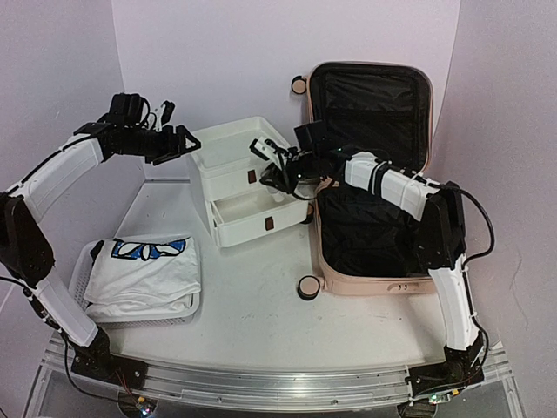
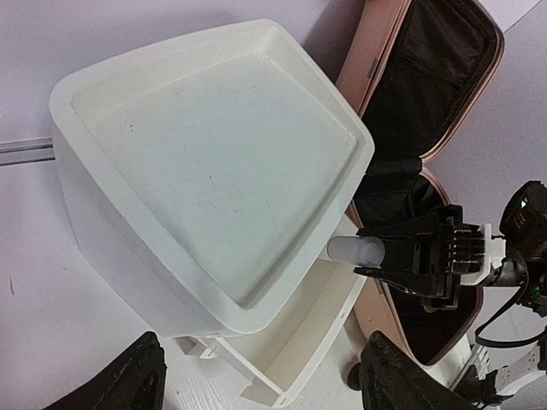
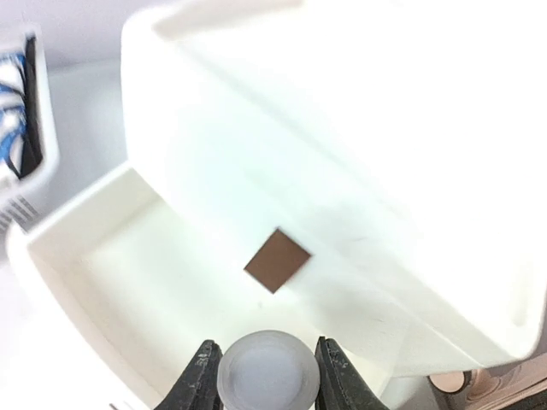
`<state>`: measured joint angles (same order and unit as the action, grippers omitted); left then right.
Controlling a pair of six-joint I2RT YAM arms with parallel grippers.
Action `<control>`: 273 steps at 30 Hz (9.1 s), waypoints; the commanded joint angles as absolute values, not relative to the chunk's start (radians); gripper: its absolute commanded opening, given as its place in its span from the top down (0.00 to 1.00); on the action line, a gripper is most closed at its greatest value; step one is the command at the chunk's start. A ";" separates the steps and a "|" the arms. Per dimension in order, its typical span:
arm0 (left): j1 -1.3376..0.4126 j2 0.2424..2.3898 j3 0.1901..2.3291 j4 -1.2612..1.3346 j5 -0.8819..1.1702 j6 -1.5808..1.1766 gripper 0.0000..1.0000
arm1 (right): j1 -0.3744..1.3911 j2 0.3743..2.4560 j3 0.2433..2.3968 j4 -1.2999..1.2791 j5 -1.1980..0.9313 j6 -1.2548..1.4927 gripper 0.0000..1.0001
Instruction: Open, take out, and arrange the luggage
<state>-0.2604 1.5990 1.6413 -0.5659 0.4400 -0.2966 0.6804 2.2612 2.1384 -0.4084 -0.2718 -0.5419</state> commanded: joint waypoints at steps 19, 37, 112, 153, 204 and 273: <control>-0.256 1.473 1.522 -0.511 0.347 -0.179 0.21 | 0.773 2.049 2.045 -0.610 0.197 -0.051 0.02; -0.252 1.497 1.513 -0.494 0.413 -0.226 0.22 | 0.778 1.958 1.668 -0.533 -0.111 0.347 0.02; -0.349 2.065 2.162 -0.728 -0.183 -0.262 0.72 | 0.865 2.054 1.787 -0.631 0.221 0.290 0.02; -0.417 1.888 1.860 -0.680 0.394 -0.570 0.74 | 0.758 2.442 2.240 -0.402 0.430 0.214 0.02; -0.322 1.348 1.473 -0.488 0.304 -0.145 0.18 | 0.814 2.268 1.888 -0.222 0.261 0.285 0.02; -0.212 1.408 1.434 -0.416 0.457 -0.259 0.19 | 0.816 2.349 1.811 -0.055 0.108 0.278 1.00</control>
<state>-0.2245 1.3972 1.4311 -0.4618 0.4236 -0.2405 0.8055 2.4542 1.8698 -0.0513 0.1833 0.2485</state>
